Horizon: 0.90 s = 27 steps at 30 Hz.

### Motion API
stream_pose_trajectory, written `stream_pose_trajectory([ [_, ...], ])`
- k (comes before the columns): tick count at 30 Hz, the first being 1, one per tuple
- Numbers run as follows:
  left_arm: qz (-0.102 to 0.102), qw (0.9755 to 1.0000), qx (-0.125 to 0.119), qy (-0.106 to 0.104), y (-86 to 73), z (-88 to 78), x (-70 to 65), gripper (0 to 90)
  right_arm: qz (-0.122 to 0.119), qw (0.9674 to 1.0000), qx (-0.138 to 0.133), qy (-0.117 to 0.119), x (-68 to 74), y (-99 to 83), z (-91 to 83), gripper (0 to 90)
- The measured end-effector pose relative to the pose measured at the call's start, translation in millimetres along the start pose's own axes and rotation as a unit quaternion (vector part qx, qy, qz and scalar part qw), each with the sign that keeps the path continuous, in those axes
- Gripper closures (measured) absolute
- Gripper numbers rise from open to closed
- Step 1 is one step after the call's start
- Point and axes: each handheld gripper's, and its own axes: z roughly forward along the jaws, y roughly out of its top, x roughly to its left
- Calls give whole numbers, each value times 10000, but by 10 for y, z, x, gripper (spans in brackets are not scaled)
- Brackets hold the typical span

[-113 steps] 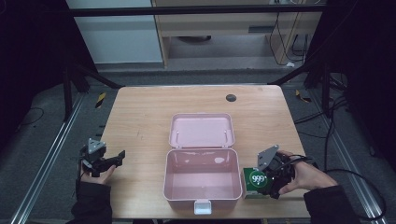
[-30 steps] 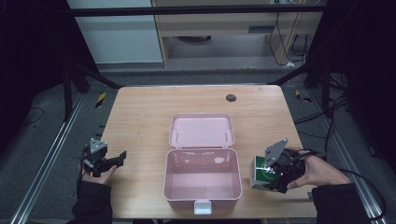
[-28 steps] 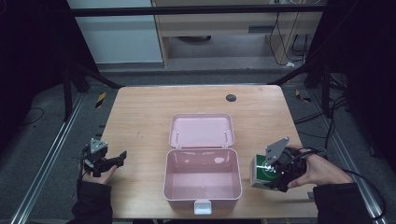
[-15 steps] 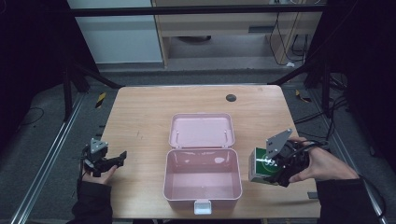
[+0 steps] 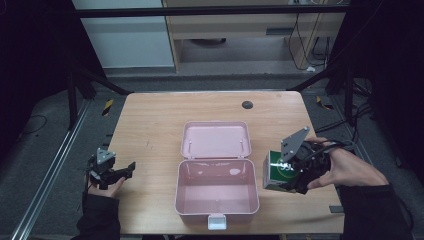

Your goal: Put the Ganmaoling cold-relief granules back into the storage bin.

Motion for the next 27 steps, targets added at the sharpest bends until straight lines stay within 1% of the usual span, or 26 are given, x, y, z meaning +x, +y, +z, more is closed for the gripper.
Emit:
stream_pose_trajectory([
  [6,2,10000,1,3,1,0,0,201,-56,10000,2,23,-2,103,-23,163],
  [7,4,10000,-1,5,1,-1,1,202,-29,10000,7,17,1,117,-25,163],
  [8,2,10000,0,8,1,-2,3,202,-67,10000,7,21,-6,150,-30,163],
  [10,2,10000,0,8,1,-2,4,202,-42,10000,13,30,-4,166,-33,163],
  [12,-3,10000,-1,8,2,-2,4,202,-56,10000,7,39,2,222,-42,163],
  [15,2,10000,5,9,4,2,-2,202,-79,10000,0,30,7,259,-48,163],
  [16,19,10000,15,18,4,5,-8,202,-108,9999,-8,37,13,308,-52,163],
  [18,20,10000,16,25,4,5,-9,202,-112,9999,-7,49,17,334,-52,163],
  [20,8,10000,3,26,5,0,-6,202,-194,9998,-38,53,19,408,-47,163],
  [23,4,10000,4,25,4,0,-2,202,-174,9998,-51,64,23,455,-39,163],
  [27,16,10000,12,26,5,4,-5,202,-229,9996,-48,128,22,552,-4,163],
])
